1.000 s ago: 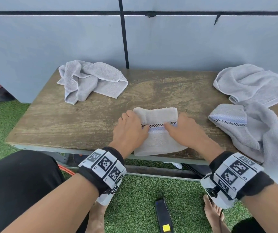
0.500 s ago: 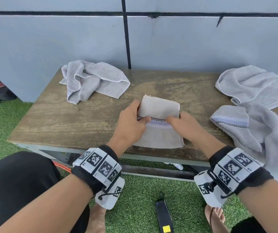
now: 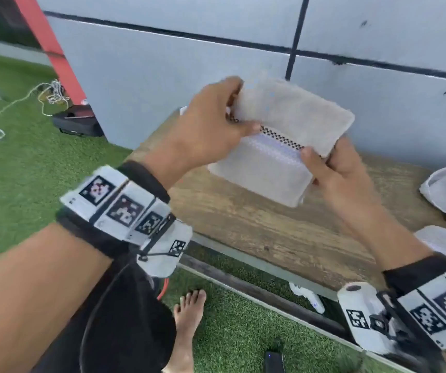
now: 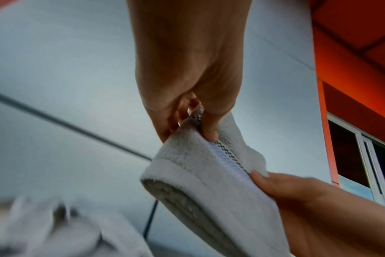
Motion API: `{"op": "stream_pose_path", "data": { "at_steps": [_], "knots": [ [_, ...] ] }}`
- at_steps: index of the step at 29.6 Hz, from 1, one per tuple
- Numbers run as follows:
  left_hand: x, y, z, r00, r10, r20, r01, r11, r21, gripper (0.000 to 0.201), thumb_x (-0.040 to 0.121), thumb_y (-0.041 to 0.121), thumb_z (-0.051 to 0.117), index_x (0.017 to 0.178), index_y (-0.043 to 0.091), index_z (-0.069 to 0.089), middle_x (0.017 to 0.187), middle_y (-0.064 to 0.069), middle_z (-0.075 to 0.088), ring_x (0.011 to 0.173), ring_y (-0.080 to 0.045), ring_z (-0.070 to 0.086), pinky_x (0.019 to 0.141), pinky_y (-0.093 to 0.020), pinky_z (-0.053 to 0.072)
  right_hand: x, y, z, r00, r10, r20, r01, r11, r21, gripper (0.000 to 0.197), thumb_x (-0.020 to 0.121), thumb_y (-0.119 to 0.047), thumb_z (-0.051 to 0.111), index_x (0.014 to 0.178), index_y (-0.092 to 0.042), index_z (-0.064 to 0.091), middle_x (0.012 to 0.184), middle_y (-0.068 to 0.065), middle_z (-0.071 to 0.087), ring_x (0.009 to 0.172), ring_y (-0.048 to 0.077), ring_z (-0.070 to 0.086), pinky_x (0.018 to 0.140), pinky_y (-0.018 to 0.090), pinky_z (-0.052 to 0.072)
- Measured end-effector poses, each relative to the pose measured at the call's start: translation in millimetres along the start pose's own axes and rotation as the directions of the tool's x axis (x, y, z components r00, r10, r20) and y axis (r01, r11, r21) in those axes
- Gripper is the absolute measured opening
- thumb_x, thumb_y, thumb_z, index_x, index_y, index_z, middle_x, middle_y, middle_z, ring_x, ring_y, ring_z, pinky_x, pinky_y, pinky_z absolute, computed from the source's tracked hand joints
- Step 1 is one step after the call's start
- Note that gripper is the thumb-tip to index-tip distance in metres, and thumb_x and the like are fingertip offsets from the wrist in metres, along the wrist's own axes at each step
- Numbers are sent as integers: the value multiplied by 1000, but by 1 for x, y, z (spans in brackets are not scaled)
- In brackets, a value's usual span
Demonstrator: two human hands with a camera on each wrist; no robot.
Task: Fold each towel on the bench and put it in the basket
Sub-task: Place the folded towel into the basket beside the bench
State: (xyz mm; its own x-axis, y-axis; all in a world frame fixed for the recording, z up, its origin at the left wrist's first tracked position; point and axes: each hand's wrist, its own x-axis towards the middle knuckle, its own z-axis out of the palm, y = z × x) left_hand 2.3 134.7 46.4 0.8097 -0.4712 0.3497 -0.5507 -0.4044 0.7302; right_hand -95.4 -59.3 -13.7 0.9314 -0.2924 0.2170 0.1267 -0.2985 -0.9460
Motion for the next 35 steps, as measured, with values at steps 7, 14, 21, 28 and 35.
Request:
{"op": "stream_pose_path", "data": {
  "at_steps": [7,14,21,28,35],
  "knots": [
    [-45,-13,-160,981,8,-193,13,994,106,41,87,18,74,123,6,59,114,-4,70,105,-14,67,85,-36,57,44,-100,101,908,-221,357,236,972,2,44,107,-21,47,144,-36,31,127,-14,66,107,9,70,89,41,59],
    [-151,-76,-206,877,-285,-385,290,956,-49,41,85,11,77,114,34,60,100,20,72,96,2,68,82,-19,55,42,-111,211,721,-126,682,223,973,-56,43,105,-19,51,141,-40,38,122,-8,70,108,7,69,93,46,57],
    [-213,-127,-193,751,-512,-417,457,859,-233,46,86,15,77,124,30,57,109,10,71,101,-10,69,86,-30,57,34,-76,269,564,-7,826,239,958,-156,49,103,-19,52,145,-39,35,131,-13,66,122,7,61,107,48,47],
    [-263,-240,-150,624,-730,-280,664,684,-303,52,88,21,75,132,29,49,116,10,67,108,-9,65,93,-33,54,25,4,349,434,159,887,323,891,-318,42,98,-20,53,137,-31,43,129,-8,63,121,13,59,105,39,46],
    [-321,-333,-99,382,-921,78,882,339,-327,54,83,10,75,127,24,46,115,3,64,105,-15,63,89,-38,56,-8,81,407,208,505,838,323,773,-546,43,102,-27,54,138,-13,36,134,13,55,125,29,55,105,49,44]
  ]
}}
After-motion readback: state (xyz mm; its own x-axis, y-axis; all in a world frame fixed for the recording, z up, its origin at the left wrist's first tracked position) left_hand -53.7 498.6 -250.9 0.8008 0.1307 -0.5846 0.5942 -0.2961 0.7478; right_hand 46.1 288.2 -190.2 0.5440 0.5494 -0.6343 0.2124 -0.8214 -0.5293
